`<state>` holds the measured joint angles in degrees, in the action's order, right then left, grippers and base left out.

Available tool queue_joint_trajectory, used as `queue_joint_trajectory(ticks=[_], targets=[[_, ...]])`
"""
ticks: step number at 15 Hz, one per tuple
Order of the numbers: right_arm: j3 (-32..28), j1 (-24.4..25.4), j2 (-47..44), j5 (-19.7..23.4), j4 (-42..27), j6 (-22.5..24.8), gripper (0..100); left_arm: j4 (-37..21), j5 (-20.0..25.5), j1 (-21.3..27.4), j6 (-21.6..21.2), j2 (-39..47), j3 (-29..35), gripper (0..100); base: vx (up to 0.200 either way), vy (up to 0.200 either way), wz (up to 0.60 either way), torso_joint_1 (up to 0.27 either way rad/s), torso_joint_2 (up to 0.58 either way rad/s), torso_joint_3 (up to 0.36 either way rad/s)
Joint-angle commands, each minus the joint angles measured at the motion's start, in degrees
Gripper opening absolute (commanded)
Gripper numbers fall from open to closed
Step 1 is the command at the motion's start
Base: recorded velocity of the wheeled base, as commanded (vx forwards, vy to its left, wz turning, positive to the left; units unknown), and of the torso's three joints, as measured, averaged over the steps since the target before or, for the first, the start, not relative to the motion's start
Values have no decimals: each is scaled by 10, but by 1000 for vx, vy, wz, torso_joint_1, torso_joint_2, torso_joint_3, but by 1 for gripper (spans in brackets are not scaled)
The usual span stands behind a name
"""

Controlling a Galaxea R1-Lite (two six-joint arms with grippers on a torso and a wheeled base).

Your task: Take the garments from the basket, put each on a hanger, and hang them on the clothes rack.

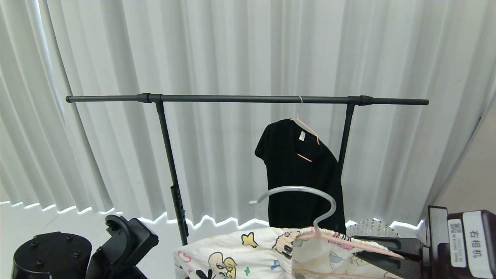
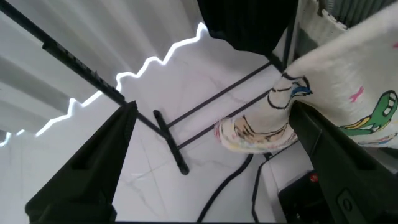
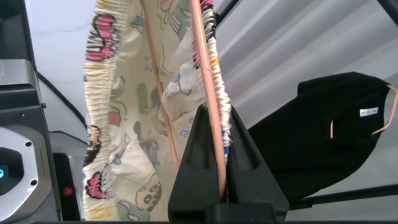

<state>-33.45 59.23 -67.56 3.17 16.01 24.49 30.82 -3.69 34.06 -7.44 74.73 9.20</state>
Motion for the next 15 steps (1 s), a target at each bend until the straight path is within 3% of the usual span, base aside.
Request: queue_joint_trajectory(ticks=[1, 5, 6, 10, 15], targets=[[0, 3, 9, 0, 0, 0, 0, 0, 11, 0, 0, -12, -1, 100, 0, 0, 0, 0, 0, 0], [2, 4, 15, 0, -1, 0, 0, 3, 47, 0, 0, -35, -9, 100, 0, 0, 0, 0, 0, 0], [2, 3, 15, -1, -1, 0, 0, 3, 47, 0, 0, -39, -12, 0, 0, 0, 0, 0, 0, 0], [2, 3, 16, -4, 0, 0, 0, 3, 47, -12, 1, -34, -23, 0, 0, 0, 0, 0, 0, 0], [1, 0, 20, -5, 0, -1, 0, 3, 40, -109, -2, -25, -57, 0, 0, 0, 0, 0, 0, 0]])
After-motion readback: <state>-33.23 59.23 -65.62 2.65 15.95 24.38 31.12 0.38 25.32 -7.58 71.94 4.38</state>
